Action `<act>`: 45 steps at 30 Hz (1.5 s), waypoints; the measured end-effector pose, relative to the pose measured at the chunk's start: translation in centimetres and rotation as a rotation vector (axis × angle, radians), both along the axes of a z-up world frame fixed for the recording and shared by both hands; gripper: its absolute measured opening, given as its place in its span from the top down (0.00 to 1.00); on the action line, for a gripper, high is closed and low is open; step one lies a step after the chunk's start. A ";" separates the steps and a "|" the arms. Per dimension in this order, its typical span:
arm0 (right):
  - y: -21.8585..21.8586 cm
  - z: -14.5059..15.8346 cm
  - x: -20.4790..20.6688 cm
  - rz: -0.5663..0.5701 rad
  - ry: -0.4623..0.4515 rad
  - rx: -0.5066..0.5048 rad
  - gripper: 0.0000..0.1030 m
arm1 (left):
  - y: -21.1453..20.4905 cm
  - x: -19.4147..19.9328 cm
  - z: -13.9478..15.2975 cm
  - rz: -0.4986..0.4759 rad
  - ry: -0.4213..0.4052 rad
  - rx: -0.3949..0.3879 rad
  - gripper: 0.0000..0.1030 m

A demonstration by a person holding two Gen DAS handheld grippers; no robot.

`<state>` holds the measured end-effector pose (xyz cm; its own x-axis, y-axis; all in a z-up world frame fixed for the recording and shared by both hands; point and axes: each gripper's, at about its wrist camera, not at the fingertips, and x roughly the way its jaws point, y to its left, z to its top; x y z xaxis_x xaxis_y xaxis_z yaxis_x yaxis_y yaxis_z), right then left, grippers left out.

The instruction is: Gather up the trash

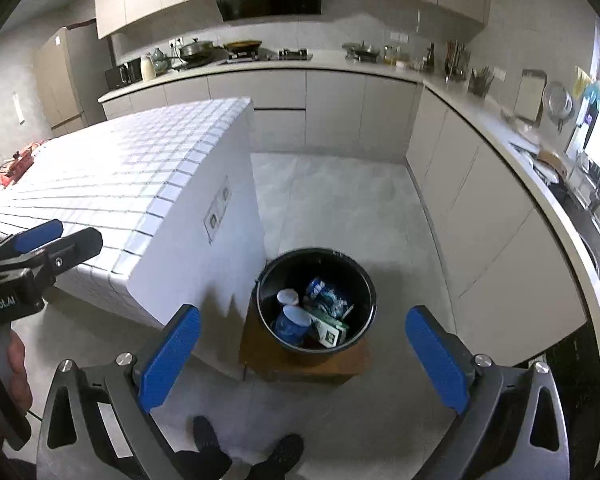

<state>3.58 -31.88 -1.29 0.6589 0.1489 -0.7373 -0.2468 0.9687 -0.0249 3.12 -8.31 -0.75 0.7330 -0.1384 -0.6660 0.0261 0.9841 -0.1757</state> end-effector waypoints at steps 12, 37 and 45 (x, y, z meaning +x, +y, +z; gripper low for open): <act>0.8 2.7 -0.3 0.005 -0.072 0.017 0.00 | 0.4 -0.2 1.0 0.003 -0.052 0.003 0.03; 0.7 3.1 0.3 0.015 -0.071 0.028 0.00 | 0.8 -0.2 1.2 0.011 -0.055 0.011 0.03; 0.5 3.1 0.3 0.013 -0.071 0.029 0.00 | 0.9 -0.4 1.1 0.007 -0.057 0.010 0.03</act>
<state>3.91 -31.39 1.81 0.7071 0.1786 -0.6842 -0.2582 0.9660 -0.0146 2.72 -7.39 0.33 0.7705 -0.1268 -0.6247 0.0290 0.9860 -0.1644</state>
